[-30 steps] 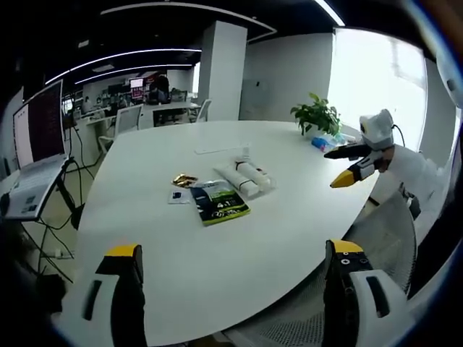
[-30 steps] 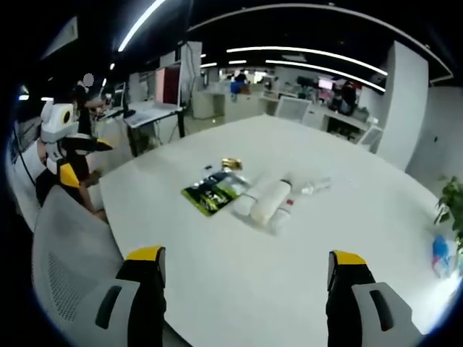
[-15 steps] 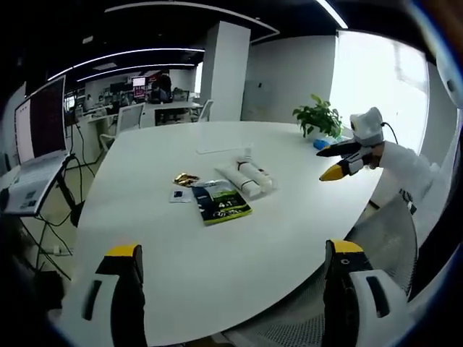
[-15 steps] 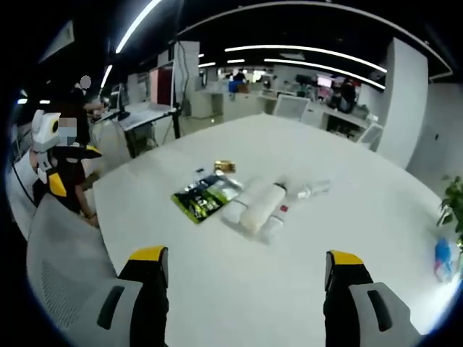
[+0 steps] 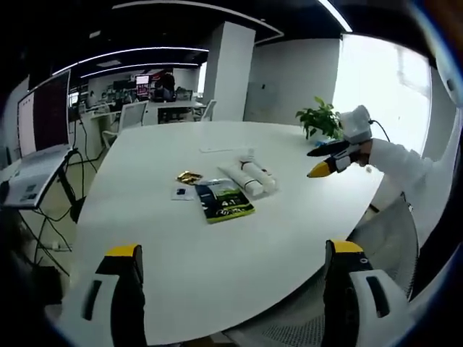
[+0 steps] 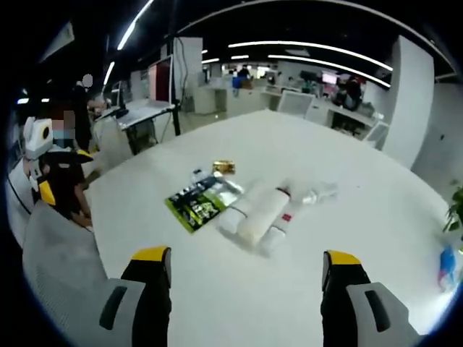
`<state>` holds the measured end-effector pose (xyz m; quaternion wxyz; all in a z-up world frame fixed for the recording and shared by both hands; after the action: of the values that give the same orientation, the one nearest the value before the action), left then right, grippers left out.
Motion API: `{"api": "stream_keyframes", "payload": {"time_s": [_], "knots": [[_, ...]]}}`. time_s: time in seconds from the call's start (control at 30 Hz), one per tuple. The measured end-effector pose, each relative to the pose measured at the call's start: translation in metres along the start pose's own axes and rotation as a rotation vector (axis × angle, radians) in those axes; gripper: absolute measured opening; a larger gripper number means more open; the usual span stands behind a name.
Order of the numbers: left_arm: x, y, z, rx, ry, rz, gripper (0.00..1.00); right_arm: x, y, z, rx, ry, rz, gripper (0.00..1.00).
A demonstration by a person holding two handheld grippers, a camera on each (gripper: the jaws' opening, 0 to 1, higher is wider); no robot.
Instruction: Arrange the skincare products in the storage area until every visible bottle or jar stands upright without overlapping.
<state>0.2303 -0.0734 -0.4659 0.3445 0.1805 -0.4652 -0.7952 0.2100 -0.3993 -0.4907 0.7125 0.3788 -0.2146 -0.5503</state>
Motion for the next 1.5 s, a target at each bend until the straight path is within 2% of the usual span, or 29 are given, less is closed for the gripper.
{"api": "stream_keyframes", "payload": {"time_s": [0.5,1.5], "knots": [[-0.010,-0.002,0.001,0.004,0.008,0.009,0.99,0.011,-0.003,-0.021,-0.030,0.009,-0.024,0.88],[-0.018,-0.009,-0.006,-0.015,0.017,0.036,0.99,0.015,-0.003,-0.063,-0.066,0.051,-0.043,0.81]]}}
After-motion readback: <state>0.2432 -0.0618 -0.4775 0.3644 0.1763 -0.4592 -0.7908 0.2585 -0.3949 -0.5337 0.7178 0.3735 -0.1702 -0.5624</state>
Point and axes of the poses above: the point that each gripper's makers call its tool centre point, and the gripper's own axes: z roughly backward along the fingers, x roughly to its right, y roughly out of its top, the point moved 2 cm from there along z, roughly backward along the fingers, and after that the axes turned 12 degrees about y, right-handed, at the moved point
